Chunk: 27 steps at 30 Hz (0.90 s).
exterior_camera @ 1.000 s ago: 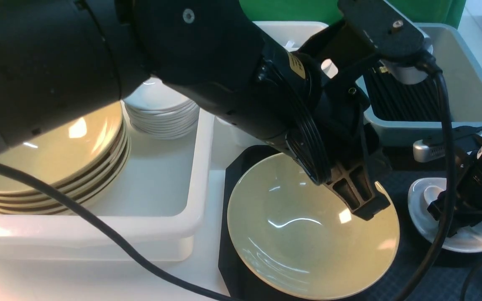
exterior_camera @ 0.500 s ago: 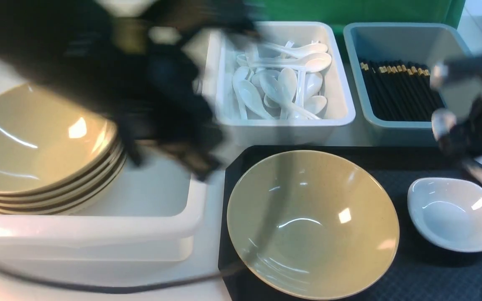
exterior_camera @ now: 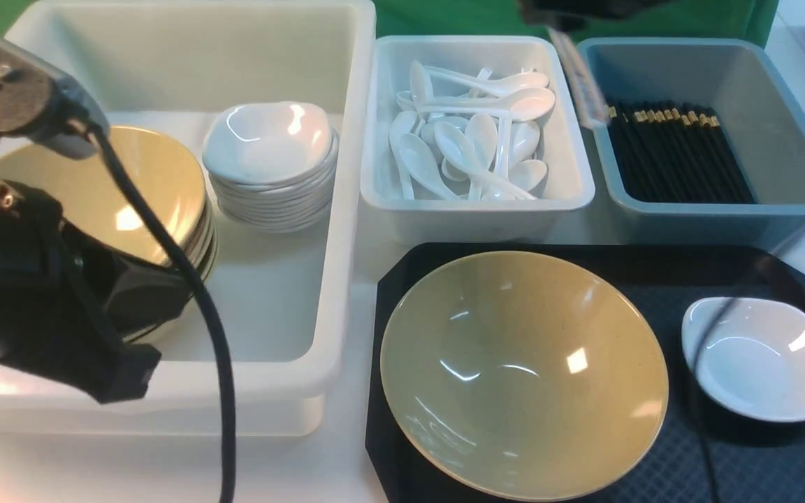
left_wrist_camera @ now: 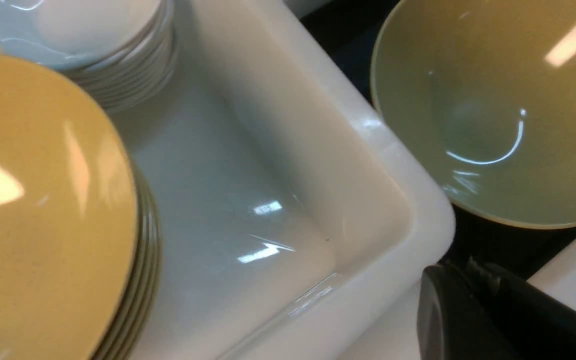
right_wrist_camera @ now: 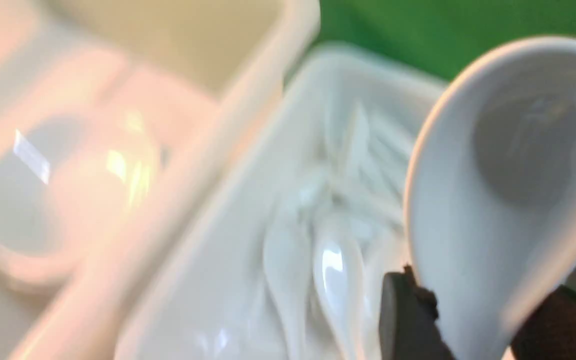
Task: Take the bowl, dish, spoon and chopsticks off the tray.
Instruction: Use the right arm to put the soup spoon into the small storage box in the middle, then use the left arm to grab the yellow noodle bowl on the left
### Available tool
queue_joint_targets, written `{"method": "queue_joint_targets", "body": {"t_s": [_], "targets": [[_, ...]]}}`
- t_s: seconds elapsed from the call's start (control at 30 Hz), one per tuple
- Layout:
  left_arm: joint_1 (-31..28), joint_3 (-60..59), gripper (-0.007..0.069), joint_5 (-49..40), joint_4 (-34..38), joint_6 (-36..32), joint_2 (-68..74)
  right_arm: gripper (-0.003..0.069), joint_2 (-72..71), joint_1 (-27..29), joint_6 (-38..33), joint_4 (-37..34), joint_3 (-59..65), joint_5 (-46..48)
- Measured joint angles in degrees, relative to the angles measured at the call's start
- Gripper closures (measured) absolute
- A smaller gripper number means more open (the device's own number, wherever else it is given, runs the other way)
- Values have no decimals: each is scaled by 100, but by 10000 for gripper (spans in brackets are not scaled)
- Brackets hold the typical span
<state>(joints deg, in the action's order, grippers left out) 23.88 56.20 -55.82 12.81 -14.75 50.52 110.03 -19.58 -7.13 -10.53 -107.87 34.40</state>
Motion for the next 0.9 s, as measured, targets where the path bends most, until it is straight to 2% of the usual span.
{"method": "queue_joint_targets", "body": {"t_s": [0.07,0.17,0.2,0.23,0.3,0.43,0.57,0.67,0.8,0.9], "targets": [[0,0,636,-30,85,0,-16,360,296,-15,84,0,-313,-59],[0,-2,636,-145,195,8,-45,251,1063,-31,440,5,-1127,225],[0,-2,636,-151,195,10,-45,242,1063,-31,453,5,-1168,225],[0,-2,636,-165,190,64,-23,162,1264,-31,507,5,-1461,682],[0,53,634,-165,165,162,55,98,1343,-31,515,17,-1793,1214],[0,552,605,-223,129,350,526,60,1316,-37,254,164,-2559,2402],[0,1444,521,-613,129,339,1400,116,1092,-42,-93,393,-3267,3532],[0,2034,440,-952,236,84,2075,174,731,-42,-163,480,-3304,3734],[295,2986,277,-1459,364,-257,3114,288,-271,-42,-178,478,-2766,3781],[741,3485,207,-1512,131,-200,3748,369,-1116,-42,-317,478,-1873,3788]]}}
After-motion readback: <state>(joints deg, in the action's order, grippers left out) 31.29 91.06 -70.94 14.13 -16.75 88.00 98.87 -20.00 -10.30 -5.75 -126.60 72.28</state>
